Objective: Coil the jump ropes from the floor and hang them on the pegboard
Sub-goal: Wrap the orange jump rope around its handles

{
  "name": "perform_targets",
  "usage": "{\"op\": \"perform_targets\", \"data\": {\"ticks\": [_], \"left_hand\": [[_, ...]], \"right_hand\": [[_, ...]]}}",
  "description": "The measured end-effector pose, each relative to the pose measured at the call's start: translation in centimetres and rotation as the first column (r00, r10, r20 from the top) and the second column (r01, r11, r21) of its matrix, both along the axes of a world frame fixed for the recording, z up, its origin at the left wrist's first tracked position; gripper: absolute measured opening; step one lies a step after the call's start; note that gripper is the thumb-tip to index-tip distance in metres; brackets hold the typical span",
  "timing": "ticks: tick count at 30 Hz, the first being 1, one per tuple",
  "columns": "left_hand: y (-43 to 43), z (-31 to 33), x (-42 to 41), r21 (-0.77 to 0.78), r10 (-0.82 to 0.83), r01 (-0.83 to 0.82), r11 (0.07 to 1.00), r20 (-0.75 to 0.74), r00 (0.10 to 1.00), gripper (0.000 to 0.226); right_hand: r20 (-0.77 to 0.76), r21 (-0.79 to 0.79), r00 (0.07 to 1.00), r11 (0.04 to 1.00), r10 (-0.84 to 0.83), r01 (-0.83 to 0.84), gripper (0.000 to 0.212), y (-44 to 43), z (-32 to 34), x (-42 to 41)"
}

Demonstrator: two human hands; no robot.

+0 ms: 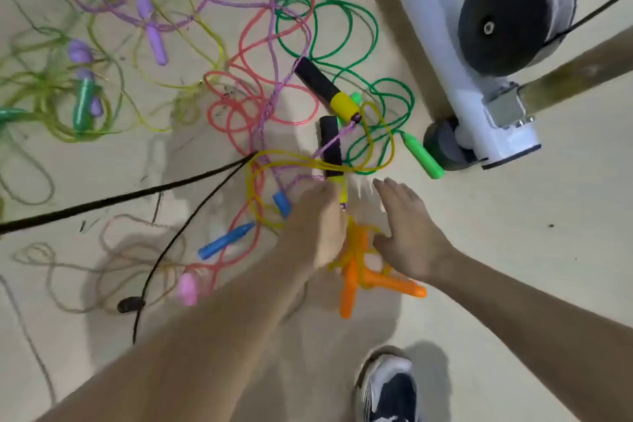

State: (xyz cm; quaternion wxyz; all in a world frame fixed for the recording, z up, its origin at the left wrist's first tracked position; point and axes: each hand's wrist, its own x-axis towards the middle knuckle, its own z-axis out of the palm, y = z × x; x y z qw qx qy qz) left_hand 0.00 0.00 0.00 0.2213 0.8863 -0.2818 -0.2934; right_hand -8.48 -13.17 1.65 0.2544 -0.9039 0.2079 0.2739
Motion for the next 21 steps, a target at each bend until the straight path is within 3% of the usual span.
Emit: {"op": "perform_targets", "data": {"ticks": [3, 5, 7, 9, 11, 13, 14, 16, 19, 21], "left_hand": [[-2.6, -3.5, 2.5, 0.063, 0.026, -0.029, 0.998, 0.039, 0.999, 0.057], [-3.3, -5.4, 3.2, 0.071, 0.112, -0.111, 0.991, -0.009, 0.994, 0.077], [-2.9, -6.4, 2.9, 0.146, 0.126, -0.117, 0.982, -0.055, 0.991, 0.082], [-2.2, -6.0, 2.9, 0.258, 0.022, -0.029, 0.966, 0.03, 0.999, 0.06], [-1.2, -3.7, 2.8, 0.286, -0.081, 0.043, 0.957, 0.123, 0.989, 0.031], [-0.1, 0.4, 2.7, 0.261, -0.11, 0.062, 0.963, 0.174, 0.978, 0.023], [0.3, 2.1, 2.7, 0.255, -0.106, 0.053, 0.966, 0.199, 0.974, 0.021], [1.1, 7.4, 3.6, 0.235, -0.081, 0.019, 0.972, 0.257, 0.963, 0.017], [2.9, 17.6, 5.7, 0.137, 0.046, -0.087, 0.987, 0.278, 0.96, 0.02], [4.7, 24.3, 7.2, 0.028, 0.168, -0.178, 0.984, 0.226, 0.96, 0.027]], "right_hand": [[0.105, -0.053, 0.993, 0.998, 0.052, -0.047, 0.09, -1.0, -2.8, 3.4], [-0.02, -0.021, 0.997, 0.997, 0.08, -0.081, 0.084, -0.9, -3.7, 5.1], [-0.165, -0.083, 0.98, 0.989, 0.109, -0.124, 0.062, -0.6, -4.8, 4.9], [-0.208, -0.154, 0.976, 0.983, 0.064, -0.097, 0.017, -0.4, -4.5, 4.2], [-0.143, -0.047, 0.975, 0.985, -0.171, 0.166, 0.023, -0.6, -2.9, 3.6], [-0.07, 0.158, 0.868, 0.854, -0.492, 0.496, 0.027, -1.0, 0.9, 3.4], [-0.029, 0.241, 0.805, 0.777, -0.593, 0.581, 0.029, -1.0, 2.5, 3.4], [0.042, 0.369, 0.736, 0.695, -0.676, 0.617, 0.033, -0.7, 7.9, 3.7], [0.09, 0.534, 0.66, 0.596, -0.746, 0.6, 0.018, 0.5, 18.8, 5.4], [0.019, 0.698, 0.585, 0.43, -0.81, 0.573, 0.018, 0.7, 27.1, 7.0]]}}
